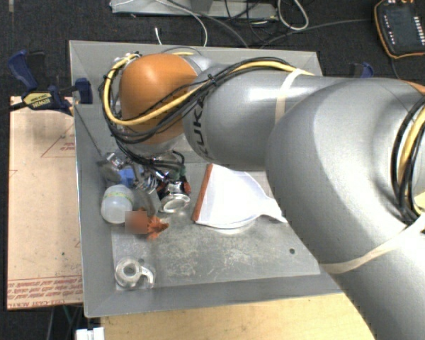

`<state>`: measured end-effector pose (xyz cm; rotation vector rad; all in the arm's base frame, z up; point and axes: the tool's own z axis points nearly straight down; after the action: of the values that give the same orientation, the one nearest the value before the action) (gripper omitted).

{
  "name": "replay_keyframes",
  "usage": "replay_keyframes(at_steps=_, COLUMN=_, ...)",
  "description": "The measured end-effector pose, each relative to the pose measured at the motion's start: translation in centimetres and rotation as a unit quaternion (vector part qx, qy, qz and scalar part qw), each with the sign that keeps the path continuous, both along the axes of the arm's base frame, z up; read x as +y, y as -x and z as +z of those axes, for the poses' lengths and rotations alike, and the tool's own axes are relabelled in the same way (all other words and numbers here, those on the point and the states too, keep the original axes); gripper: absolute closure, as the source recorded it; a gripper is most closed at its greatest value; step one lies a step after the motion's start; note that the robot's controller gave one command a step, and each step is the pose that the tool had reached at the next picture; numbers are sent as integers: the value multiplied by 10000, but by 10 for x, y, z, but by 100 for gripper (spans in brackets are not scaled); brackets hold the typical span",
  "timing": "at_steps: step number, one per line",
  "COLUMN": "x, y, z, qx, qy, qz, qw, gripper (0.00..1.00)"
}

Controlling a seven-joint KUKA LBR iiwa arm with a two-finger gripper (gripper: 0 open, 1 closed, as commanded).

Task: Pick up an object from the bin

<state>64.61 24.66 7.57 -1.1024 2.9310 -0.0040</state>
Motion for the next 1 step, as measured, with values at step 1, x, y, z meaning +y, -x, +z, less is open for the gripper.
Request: replay_keyframes(at_steps=1, x=-57, y=2, z=-5, qx=41, qy=-33, qz=-4354, qw=9002, gripper=100)
